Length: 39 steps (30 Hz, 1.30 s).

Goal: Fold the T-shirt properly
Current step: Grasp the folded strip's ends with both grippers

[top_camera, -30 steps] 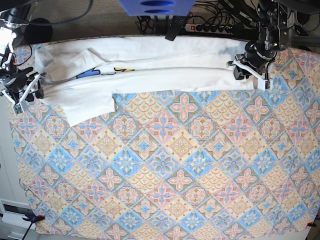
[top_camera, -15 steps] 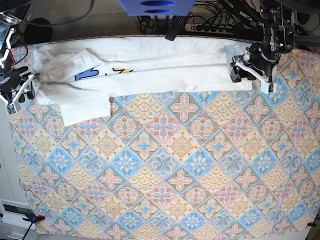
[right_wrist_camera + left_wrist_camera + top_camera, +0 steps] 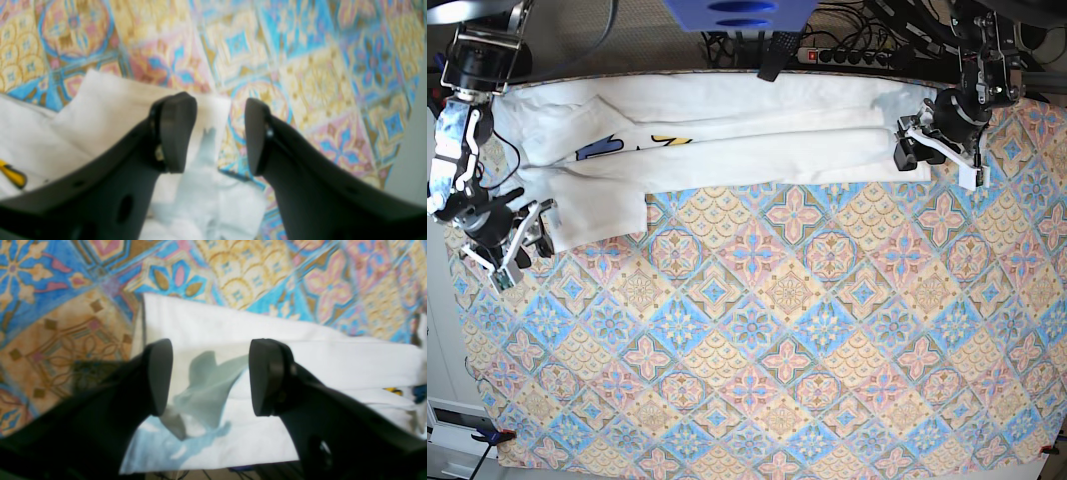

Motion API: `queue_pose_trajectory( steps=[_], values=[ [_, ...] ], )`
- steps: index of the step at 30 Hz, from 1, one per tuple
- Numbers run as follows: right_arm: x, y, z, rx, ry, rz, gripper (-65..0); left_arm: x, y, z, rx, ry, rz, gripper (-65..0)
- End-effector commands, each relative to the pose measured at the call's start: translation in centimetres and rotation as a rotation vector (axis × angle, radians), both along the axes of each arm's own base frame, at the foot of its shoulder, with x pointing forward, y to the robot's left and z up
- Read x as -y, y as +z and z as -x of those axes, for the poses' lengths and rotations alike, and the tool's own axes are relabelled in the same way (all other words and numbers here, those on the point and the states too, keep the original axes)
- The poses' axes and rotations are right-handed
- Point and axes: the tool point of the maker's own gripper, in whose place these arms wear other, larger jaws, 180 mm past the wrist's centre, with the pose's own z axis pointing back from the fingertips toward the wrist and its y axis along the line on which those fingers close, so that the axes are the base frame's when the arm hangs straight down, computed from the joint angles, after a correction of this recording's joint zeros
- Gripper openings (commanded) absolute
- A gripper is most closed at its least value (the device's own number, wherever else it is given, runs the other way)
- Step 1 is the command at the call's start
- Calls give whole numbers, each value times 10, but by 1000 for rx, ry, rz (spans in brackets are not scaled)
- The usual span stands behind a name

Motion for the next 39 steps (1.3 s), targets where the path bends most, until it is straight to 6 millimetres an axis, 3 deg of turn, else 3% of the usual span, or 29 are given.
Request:
queue_pose_trajectory(
  steps=[1, 6, 10, 15, 23, 26, 30, 33, 39],
  values=[
    [18, -3, 1, -31, -14, 53, -378, -2, 10, -7, 39, -3, -1, -283],
    [22, -28, -16, -68, -45, 15, -377, -2, 10, -7, 40, -3, 1, -283],
    [19, -59, -16, -108, -97, -88, -376, -2, 10, -7, 40, -2, 2, -283],
    [11, -75, -23, -117, -104, -148, -376, -3, 10, -7, 40, -1, 0, -283],
    [7, -93, -10, -155, -118, -177, -383, -3, 10, -7, 40, -1, 0, -283],
    [-1, -104, 3, -196, -80, -160, -462, -3, 10, -7, 40, -1, 0, -283],
    [-8, -121, 28, -257, -51, -145, -638, -3, 13, -14, 54, -1, 0, -285],
    [-11, -101, 12, -196, -17, -122, -644, -3, 13, -15, 56, 0, -1, -286],
    [16, -61, 41, -162, -39, 13, -644, -9, 17, -21, 75, 15, -10, -288]
  ],
)
